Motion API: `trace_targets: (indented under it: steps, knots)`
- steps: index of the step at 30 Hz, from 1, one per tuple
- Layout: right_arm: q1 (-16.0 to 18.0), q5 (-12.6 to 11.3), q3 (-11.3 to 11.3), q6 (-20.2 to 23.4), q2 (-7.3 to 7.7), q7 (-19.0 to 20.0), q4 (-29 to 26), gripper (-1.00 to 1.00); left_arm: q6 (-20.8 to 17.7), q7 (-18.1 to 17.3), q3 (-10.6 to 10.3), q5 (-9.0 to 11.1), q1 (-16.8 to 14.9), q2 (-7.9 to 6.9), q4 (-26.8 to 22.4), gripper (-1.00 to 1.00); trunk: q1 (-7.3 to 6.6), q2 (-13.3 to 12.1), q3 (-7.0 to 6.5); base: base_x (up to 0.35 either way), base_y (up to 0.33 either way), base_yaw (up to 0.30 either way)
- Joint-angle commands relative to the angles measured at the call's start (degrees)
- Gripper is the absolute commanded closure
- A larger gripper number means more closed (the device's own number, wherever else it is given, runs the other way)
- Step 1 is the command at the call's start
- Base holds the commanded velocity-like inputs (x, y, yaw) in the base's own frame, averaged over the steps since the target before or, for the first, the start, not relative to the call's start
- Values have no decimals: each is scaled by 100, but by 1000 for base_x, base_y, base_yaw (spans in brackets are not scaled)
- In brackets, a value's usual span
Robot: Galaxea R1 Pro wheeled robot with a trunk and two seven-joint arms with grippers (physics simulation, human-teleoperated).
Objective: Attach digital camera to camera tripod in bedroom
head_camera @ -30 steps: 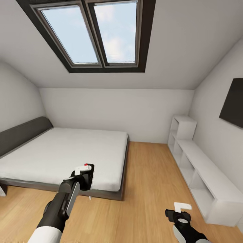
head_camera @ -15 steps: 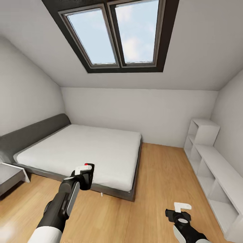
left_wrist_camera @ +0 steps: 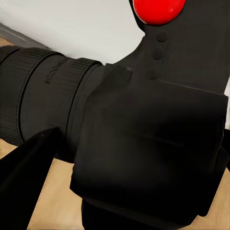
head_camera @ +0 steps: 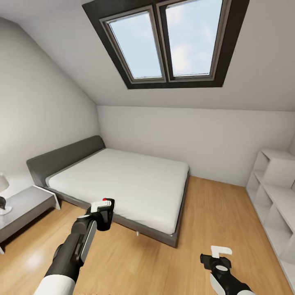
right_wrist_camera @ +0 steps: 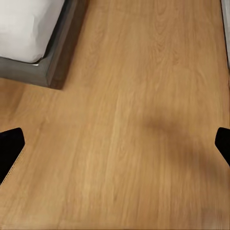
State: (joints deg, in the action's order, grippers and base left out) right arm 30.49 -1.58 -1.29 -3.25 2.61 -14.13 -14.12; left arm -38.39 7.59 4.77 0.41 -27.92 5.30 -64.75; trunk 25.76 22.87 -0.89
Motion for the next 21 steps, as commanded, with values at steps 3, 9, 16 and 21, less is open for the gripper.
trace_targets:
  steps: [3, 9, 16, 21]
  knots:
    - [0, -23, -12, -32, 2, -13, 5, -100, -25, 14, 6, 3, -3, 6, -2, 100, 2, 5, 2, 0, 0, 300]
    - [0, -21, -12, -28, -4, -13, 6, -100, -28, 14, 5, 3, -3, 4, -2, 100, 2, 5, 2, 0, 0, 300]
    - [0, -23, -12, -26, -1, -12, 6, -100, -36, 11, -1, 10, -3, 2, 1, 100, 2, 5, 2, 0, 0, 300]
    - [0, -26, -12, -26, 8, -12, 6, -100, -37, 7, -5, 12, -3, 0, 3, 100, 2, 5, 2, 0, 0, 300]
